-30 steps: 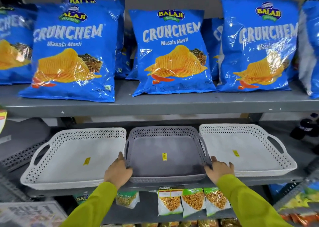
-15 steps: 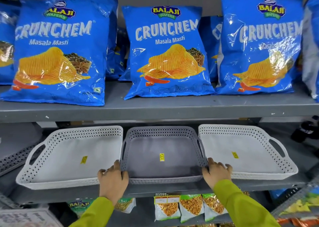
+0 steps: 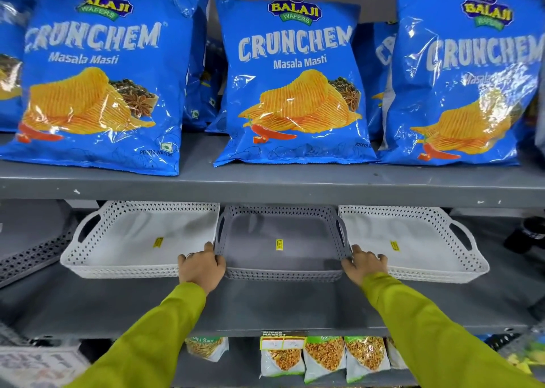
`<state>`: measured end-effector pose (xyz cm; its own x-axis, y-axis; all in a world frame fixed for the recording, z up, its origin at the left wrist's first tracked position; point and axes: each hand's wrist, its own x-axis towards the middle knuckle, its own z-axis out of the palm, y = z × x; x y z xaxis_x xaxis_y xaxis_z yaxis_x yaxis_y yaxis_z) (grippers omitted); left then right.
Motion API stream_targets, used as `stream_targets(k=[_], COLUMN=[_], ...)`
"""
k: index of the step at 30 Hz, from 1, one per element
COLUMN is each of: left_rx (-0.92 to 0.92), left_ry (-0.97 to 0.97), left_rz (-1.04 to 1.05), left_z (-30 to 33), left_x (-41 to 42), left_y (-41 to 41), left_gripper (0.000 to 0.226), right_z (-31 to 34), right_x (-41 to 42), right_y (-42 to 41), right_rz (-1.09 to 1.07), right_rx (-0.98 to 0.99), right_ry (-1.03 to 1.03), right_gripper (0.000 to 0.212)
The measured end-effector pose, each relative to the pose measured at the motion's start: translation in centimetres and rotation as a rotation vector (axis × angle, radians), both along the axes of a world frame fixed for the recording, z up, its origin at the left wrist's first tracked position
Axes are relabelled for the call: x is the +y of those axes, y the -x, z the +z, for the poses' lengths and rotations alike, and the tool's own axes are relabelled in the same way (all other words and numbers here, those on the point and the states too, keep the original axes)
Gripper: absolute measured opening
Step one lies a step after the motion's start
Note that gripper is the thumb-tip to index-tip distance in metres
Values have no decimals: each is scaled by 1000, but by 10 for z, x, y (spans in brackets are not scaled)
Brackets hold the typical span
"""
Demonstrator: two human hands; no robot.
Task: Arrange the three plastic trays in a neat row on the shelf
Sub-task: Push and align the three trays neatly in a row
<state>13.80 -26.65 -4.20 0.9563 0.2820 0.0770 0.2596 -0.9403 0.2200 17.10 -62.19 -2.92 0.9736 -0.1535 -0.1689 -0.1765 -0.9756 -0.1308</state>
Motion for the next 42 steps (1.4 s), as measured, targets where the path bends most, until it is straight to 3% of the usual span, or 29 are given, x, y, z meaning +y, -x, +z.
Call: stream_targets(k=[4, 10, 26, 42], left_rx=[-2, 1, -41, -71], left_ry=[-25, -30, -47, -44], left_rz=[3, 17, 3, -5], left_z=[0, 1, -6, -11], left_x=[-1, -4, -3, -3], left_y=[14, 25, 70, 85], left_gripper=[40, 41, 36, 33], right_z=[-3, -8, -9, -15], right_x=[-6, 4, 0, 16], right_y=[15, 28, 74, 98], right_rz=[11, -57, -48, -199], right_rx=[-62, -76, -96, -160], right_ry=[114, 40, 27, 61], right_gripper=[51, 50, 49, 51])
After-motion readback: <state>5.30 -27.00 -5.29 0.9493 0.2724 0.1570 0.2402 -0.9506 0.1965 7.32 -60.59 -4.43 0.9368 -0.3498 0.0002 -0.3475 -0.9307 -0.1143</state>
